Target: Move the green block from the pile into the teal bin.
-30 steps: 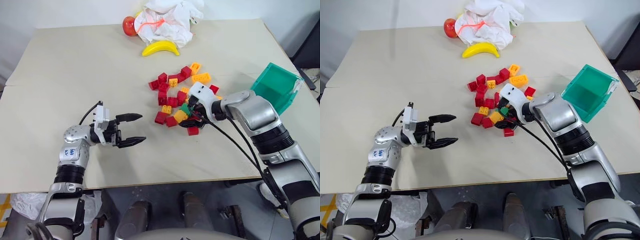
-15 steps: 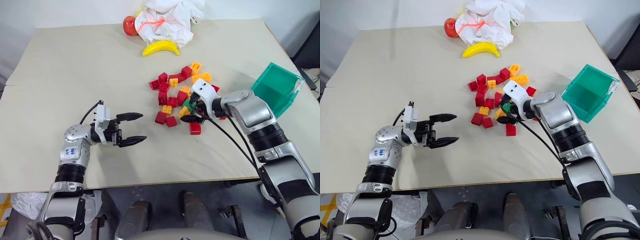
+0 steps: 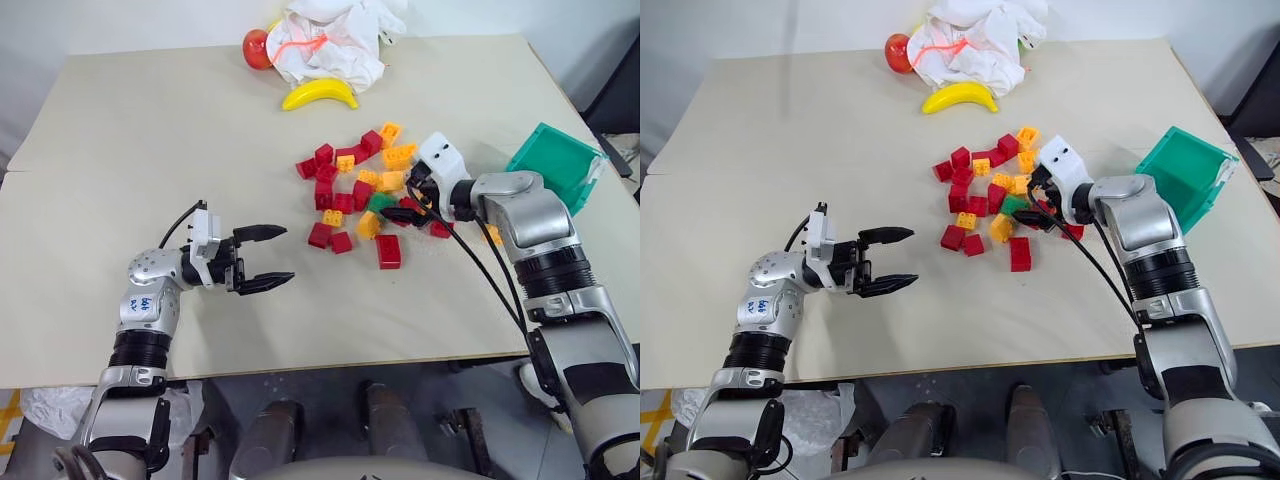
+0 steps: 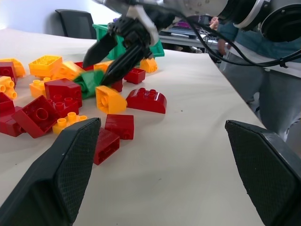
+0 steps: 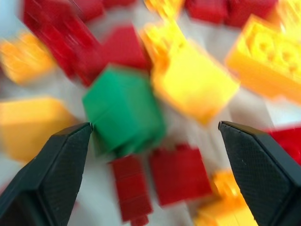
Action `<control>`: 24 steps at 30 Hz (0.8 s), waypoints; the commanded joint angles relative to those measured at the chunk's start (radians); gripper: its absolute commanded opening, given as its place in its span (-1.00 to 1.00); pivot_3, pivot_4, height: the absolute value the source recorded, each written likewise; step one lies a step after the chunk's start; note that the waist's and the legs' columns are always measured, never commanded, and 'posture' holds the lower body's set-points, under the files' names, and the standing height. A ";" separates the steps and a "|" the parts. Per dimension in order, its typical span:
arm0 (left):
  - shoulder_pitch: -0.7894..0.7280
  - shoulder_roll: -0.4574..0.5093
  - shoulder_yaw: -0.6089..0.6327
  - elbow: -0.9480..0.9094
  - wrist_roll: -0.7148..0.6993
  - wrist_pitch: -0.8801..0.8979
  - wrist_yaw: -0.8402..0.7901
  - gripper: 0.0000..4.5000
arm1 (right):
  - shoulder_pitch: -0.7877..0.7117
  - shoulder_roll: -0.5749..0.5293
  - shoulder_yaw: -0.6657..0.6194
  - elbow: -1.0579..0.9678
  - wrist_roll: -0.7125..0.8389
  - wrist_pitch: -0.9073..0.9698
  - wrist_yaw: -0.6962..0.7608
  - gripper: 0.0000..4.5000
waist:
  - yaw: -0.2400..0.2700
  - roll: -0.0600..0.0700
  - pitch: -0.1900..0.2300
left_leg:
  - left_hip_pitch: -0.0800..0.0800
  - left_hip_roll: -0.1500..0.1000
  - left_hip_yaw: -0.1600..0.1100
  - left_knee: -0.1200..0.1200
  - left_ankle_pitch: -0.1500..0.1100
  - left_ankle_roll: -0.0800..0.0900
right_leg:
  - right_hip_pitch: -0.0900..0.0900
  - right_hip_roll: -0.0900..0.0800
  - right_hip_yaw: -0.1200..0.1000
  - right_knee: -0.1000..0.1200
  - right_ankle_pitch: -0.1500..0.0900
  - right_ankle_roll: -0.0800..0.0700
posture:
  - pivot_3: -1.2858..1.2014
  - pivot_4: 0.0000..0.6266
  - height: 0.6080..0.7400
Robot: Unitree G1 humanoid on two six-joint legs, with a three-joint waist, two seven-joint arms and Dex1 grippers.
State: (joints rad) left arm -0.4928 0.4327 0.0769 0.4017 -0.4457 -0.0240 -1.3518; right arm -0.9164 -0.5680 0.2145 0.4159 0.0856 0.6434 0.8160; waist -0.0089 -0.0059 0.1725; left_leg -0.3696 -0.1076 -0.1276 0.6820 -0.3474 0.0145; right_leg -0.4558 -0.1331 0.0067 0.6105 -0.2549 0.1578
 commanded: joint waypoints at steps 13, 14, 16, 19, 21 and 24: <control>-0.024 -0.013 0.002 0.005 -0.006 -0.013 0.005 1.00 | -0.038 0.123 0.010 0.096 -0.044 -0.114 -0.002 0.99 | -0.019 0.000 0.000 | 0.000 0.000 0.000 0.001 0.000 0.000 | 0.000 0.000 0.000 0.001 0.000 0.000 | 0.03 -0.52 1.00; -0.022 -0.014 0.003 0.004 -0.005 -0.014 0.007 1.00 | -0.048 0.134 0.004 0.121 -0.047 -0.130 -0.017 0.99 | -0.020 0.000 0.000 | 0.000 0.000 0.000 0.001 0.000 0.000 | -0.001 0.000 0.000 0.001 0.000 0.000 | 0.03 -0.52 1.00; -0.020 -0.015 0.003 0.002 -0.005 -0.015 0.010 1.00 | -0.064 0.149 -0.008 0.157 -0.047 -0.151 -0.032 0.99 | -0.021 0.000 0.000 | 0.000 0.000 0.000 0.001 0.000 0.000 | -0.001 0.000 0.000 0.001 0.000 0.000 | 0.03 -0.52 1.00; -0.017 -0.014 0.005 0.000 -0.005 -0.016 0.012 1.00 | -0.079 0.164 -0.026 0.188 -0.046 -0.177 -0.048 0.72 | -0.022 0.000 0.000 | 0.000 0.000 0.000 0.001 0.000 0.000 | -0.001 0.000 0.000 0.002 0.000 0.000 | 0.03 -0.52 1.00; -0.015 -0.014 0.006 0.000 -0.005 -0.016 0.014 1.00 | -0.093 0.173 -0.035 0.222 -0.055 -0.205 -0.073 0.42 | -0.023 0.000 0.000 | 0.000 0.000 0.000 0.000 0.000 -0.001 | -0.002 0.000 0.000 0.002 0.000 0.000 | 0.03 -0.52 1.00; -0.015 -0.014 0.007 0.000 -0.006 -0.017 0.016 1.00 | -0.095 0.179 -0.039 0.237 -0.056 -0.239 -0.067 -0.03 | -0.023 0.000 0.000 | -0.001 0.000 0.001 0.000 0.000 -0.001 | -0.003 0.000 0.000 0.003 0.000 0.000 | 0.03 -0.52 1.00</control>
State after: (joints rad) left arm -0.5025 0.4147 0.0744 0.4106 -0.4453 -0.0294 -1.3403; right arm -0.9856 -0.3916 0.2043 0.6639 0.0259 0.4350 0.7501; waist -0.0322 -0.0058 0.1725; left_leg -0.3702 -0.1077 -0.1266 0.6824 -0.3470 0.0139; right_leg -0.4587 -0.1331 0.0071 0.6132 -0.2549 0.1576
